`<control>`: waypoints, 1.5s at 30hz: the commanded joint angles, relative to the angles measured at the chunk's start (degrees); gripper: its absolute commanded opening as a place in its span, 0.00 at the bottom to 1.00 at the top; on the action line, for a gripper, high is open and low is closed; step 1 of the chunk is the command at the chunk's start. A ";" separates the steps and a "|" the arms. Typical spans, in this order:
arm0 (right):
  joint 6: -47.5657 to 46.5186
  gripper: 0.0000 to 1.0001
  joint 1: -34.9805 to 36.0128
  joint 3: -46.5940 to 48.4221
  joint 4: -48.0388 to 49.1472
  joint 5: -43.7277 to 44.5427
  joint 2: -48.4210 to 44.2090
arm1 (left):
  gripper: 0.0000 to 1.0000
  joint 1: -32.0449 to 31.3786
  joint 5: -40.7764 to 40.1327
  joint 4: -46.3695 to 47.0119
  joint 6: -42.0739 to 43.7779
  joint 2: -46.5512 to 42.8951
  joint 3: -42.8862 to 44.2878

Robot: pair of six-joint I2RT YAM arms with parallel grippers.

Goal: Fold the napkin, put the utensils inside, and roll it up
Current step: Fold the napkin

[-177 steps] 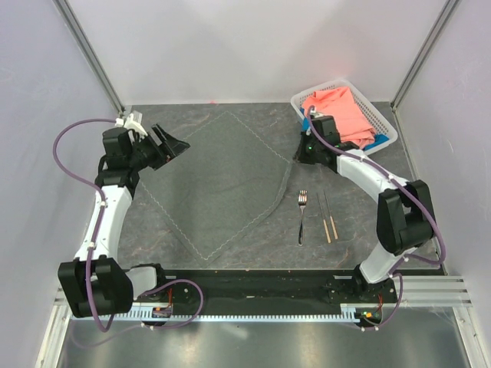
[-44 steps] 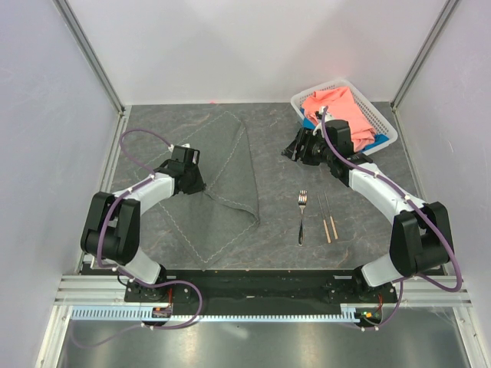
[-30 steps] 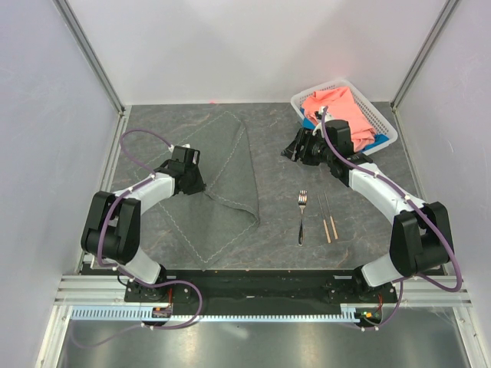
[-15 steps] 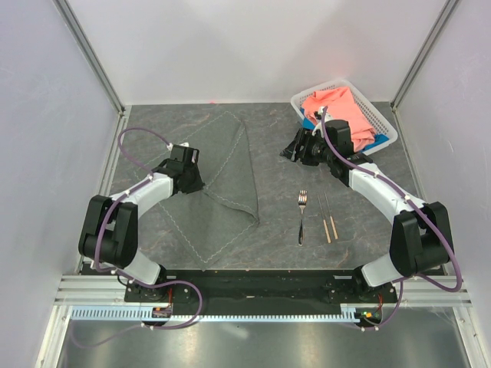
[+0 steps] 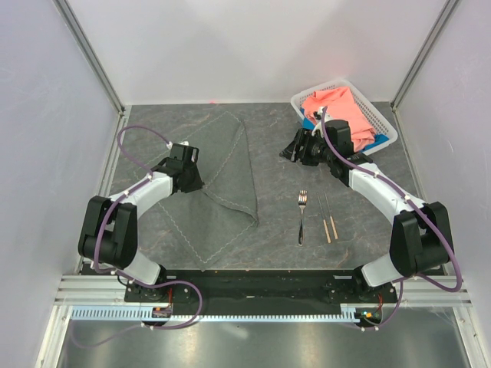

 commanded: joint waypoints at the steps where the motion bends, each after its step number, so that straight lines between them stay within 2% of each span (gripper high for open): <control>1: -0.69 0.68 -0.14 0.15 2.40 -0.90 0.09 | 0.18 -0.22 -1.32 -0.28 2.03 -2.13 2.13; 10: -0.69 0.69 -0.14 0.07 2.40 -1.17 0.44 | 0.17 -0.31 -1.24 -0.19 2.21 -1.17 2.13; 26: -0.77 0.69 -0.14 -0.20 2.23 -1.08 -0.09 | 0.21 -0.31 -0.71 1.04 1.68 1.91 2.83; 30: -0.77 0.69 -0.14 -0.28 2.14 -0.99 -0.26 | 0.16 -0.31 -0.36 1.74 1.51 2.43 2.83; 32: -0.86 0.69 -0.31 -0.28 2.05 -0.64 -0.70 | 0.04 -0.31 -0.36 1.74 1.51 2.87 2.92; 33: -0.95 0.69 -0.23 -0.20 1.96 -0.29 -1.31 | 0.02 -0.14 -0.27 1.74 0.98 2.96 3.01; 41: -2.35 0.70 -1.63 -0.55 0.73 0.24 -3.78 | 0.02 3.55 0.70 0.17 0.10 -3.36 3.71; 45: -2.88 0.70 -3.12 -0.72 0.30 -0.90 -4.30 | 0.02 9.68 1.40 -2.74 1.68 -4.94 4.77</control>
